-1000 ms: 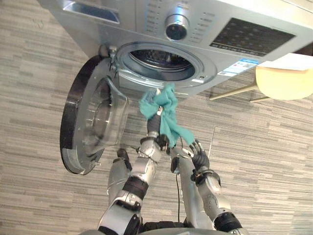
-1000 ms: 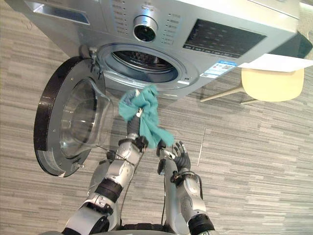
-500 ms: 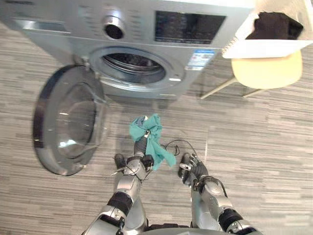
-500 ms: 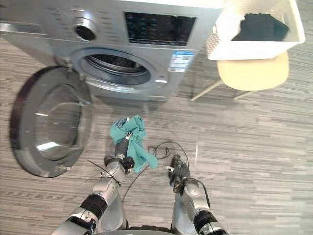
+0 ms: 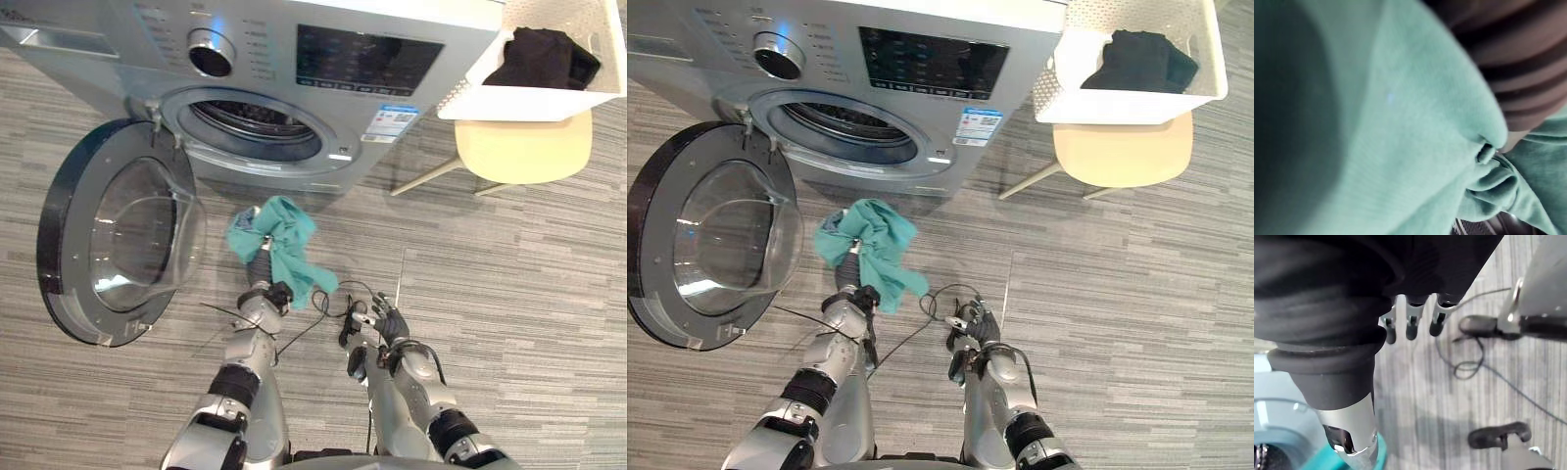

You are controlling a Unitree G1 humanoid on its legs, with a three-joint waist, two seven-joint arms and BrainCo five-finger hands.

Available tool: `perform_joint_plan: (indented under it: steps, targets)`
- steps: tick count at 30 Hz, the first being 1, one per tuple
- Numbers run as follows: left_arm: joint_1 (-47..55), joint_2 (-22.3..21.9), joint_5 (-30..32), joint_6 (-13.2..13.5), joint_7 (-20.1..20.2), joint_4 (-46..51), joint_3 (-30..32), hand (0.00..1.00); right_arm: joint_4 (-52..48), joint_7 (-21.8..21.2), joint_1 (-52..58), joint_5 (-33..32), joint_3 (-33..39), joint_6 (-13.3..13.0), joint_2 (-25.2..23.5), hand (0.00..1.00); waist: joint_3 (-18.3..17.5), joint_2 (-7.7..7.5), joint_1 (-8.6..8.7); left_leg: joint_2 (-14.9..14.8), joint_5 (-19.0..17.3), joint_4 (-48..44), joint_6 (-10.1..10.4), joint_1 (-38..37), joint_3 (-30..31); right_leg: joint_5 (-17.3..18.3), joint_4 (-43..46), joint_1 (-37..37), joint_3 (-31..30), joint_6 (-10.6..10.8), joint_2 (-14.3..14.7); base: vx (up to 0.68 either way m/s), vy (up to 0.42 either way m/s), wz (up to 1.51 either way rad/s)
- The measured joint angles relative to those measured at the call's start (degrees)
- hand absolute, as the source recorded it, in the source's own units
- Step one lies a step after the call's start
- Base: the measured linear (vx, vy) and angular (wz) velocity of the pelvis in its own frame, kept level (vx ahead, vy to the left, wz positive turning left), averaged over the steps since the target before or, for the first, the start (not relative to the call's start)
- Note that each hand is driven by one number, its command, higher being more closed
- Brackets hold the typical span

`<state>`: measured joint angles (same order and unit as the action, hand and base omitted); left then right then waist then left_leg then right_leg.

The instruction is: Pick up the laundry basket with both hands and put the clothes into the washing machine.

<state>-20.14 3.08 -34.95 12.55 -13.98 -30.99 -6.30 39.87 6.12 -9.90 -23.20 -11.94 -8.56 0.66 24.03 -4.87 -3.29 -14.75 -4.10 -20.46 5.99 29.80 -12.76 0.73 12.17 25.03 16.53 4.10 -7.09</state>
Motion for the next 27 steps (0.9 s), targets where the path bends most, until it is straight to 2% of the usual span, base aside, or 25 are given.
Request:
perform_joint_plan:
  steps: [3,4,6,7,12,15,17,18,21,23,25,26,27]
  targets:
    - [-4.0,0.0,-0.4,0.7,-1.3,-1.1,0.9,1.00,-1.3,0.5,-1.3,0.0,0.3,-0.1,-0.2,0.00,0.0,-0.08,0.51,1.7,-0.6,-0.6,-1.2,0.9,-0.2,-2.7,-2.6,0.0,-0.9,0.8,-1.1,0.00,0.134,-0.07]
    - [-6.9,0.0,-0.4,1.0,-1.4,-2.0,1.2,1.00,-2.0,1.0,-2.3,-0.4,0.4,-0.1,-0.4,0.00,0.1,-0.11,1.04,2.0,-0.8,-0.8,-1.7,1.9,-0.2,-4.4,-3.9,0.5,-1.0,0.8,-1.3,-0.05,0.126,-0.11]
    - [-10.7,0.0,-0.4,1.1,-1.4,-2.7,1.3,1.00,-4.1,1.5,-2.5,-1.0,1.0,-0.6,-1.3,0.00,0.2,-0.45,1.04,2.1,-1.4,-2.3,-2.7,3.9,-0.2,-5.9,-5.5,1.2,-1.2,1.1,-1.3,-0.08,0.090,-0.08]
    - [-12.8,0.0,-0.3,1.2,-1.4,-2.6,1.3,1.00,-5.1,1.5,-2.5,-1.1,1.6,-1.1,-1.9,0.00,0.5,-1.04,1.04,2.0,-1.6,-3.4,-3.0,5.3,-0.2,-6.3,-6.2,1.8,-1.3,1.3,-1.4,-0.08,0.060,-0.06]
    - [-14.7,-1.4,0.3,1.0,-1.6,-0.9,-0.1,1.00,-8.8,1.7,-1.3,-1.0,2.9,-1.1,-2.5,0.00,0.6,-1.21,0.92,1.6,-3.6,-8.1,-4.4,9.6,0.0,-7.3,-6.2,4.3,-1.9,2.1,-1.6,-0.10,0.034,-0.09]
    - [-14.7,-3.5,2.0,0.3,-2.4,2.5,-1.1,1.00,-13.2,2.6,1.1,-1.1,4.3,-1.2,-2.3,0.00,0.7,-1.21,1.09,1.1,-6.1,-11.9,-5.1,11.7,0.7,-5.5,-1.6,6.5,-2.3,2.7,-2.1,-0.07,0.045,-0.07]
    - [-16.1,-4.3,2.2,0.3,-2.6,5.9,-2.4,1.00,-15.5,2.7,1.3,-2.3,4.8,-1.2,-2.3,0.00,0.7,-1.19,1.48,0.0,-8.9,-16.7,-5.5,14.7,1.2,-3.2,7.9,12.0,-2.8,2.4,-3.0,-0.06,0.067,-0.13]
    - [-16.3,-4.3,2.2,0.4,-2.7,6.6,-2.4,1.00,-16.2,2.7,1.1,-2.9,4.8,-1.2,-2.5,0.00,0.7,-1.20,1.51,-0.3,-9.2,-17.5,-5.6,15.3,1.2,-3.2,9.6,13.1,-2.9,2.3,-3.0,-0.02,0.065,-0.17]
    - [-17.4,-4.1,2.2,0.9,-4.0,8.7,-1.4,1.00,-20.0,2.9,-0.2,-6.0,3.3,-1.8,-4.6,0.00,1.9,-1.13,1.53,-2.4,-10.6,-20.4,-6.0,16.7,1.4,-3.7,11.1,14.7,-4.0,1.6,-2.2,0.02,0.035,-0.30]
    - [-18.6,-4.2,1.9,1.3,-4.0,10.1,-0.8,1.00,-22.9,3.2,-1.8,-6.9,2.4,-2.3,-4.9,0.00,2.3,-1.34,1.98,-2.6,-10.5,-21.1,-5.9,19.0,1.7,-3.9,9.0,15.6,-6.6,0.7,-0.8,0.01,0.009,-0.12]
    - [-22.0,-5.3,1.1,1.7,-5.1,10.4,0.3,1.00,-26.6,3.9,-3.5,-8.7,2.6,-3.3,-5.3,0.00,3.8,-1.19,2.71,-1.8,-10.1,-22.5,-6.0,21.8,2.7,-1.7,11.3,18.3,-10.5,2.2,-0.2,0.03,-0.001,0.23]
    - [-24.9,-6.2,0.7,1.8,-5.6,10.5,0.8,1.00,-28.9,3.9,-3.9,-10.3,2.8,-4.4,-5.0,0.00,5.4,-1.20,3.01,-1.0,-10.1,-23.9,-6.0,23.5,4.0,0.5,15.5,20.8,-12.5,2.7,-0.3,0.01,-0.048,0.60]
    - [-28.1,-6.8,0.7,2.0,-6.4,11.4,1.6,1.00,-31.2,3.7,-3.7,-11.8,2.0,-5.7,-4.9,0.00,6.1,-1.27,3.68,-0.8,-10.1,-26.9,-6.0,27.8,6.3,4.3,22.0,25.0,-12.1,3.0,-0.8,0.01,-0.073,0.68]
